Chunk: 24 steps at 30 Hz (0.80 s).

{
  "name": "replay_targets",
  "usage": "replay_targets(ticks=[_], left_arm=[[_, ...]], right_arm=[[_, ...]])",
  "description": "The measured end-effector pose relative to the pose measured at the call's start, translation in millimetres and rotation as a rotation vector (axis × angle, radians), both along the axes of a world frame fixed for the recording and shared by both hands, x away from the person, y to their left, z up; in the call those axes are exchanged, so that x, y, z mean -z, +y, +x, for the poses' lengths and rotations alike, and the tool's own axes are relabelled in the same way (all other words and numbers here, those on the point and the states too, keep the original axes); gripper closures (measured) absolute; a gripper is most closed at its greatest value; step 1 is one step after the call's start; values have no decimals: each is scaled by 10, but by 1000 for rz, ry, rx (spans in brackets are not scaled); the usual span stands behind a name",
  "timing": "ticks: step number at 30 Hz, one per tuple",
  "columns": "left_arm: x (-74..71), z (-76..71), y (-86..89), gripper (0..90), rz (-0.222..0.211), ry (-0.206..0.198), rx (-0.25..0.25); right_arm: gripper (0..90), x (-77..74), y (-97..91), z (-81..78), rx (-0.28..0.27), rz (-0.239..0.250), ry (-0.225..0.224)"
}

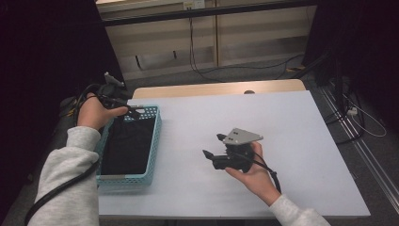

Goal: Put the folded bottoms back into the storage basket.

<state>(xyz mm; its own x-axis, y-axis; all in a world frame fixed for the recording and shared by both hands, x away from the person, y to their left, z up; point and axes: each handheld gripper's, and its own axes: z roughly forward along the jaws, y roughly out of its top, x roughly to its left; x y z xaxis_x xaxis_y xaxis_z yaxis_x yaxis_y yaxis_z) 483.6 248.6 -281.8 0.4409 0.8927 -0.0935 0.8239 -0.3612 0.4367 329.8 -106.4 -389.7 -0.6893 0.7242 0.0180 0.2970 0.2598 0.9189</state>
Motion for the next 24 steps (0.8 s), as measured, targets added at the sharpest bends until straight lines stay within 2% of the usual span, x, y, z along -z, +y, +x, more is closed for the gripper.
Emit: replay_targets(ticks=[5,9,10,19,24], left_arm=[[178,-103,-184,206,-30,7,51],[318,-179,-318,204,-35,20,82],[344,-201,-359,204,-32,22,103],[466,-312,-592,199,-56,10,168],[515,-370,-689,197,-76,6,196]], right_arm=[[271,152,-339,-91,45,-11,26],[264,259,-565,-157,74,-21,54],[264,277,-602,-169,79,-21,60],[244,416,-972,-273,119,-40,118],[240,425,-1149,-340,137,-45,121]])
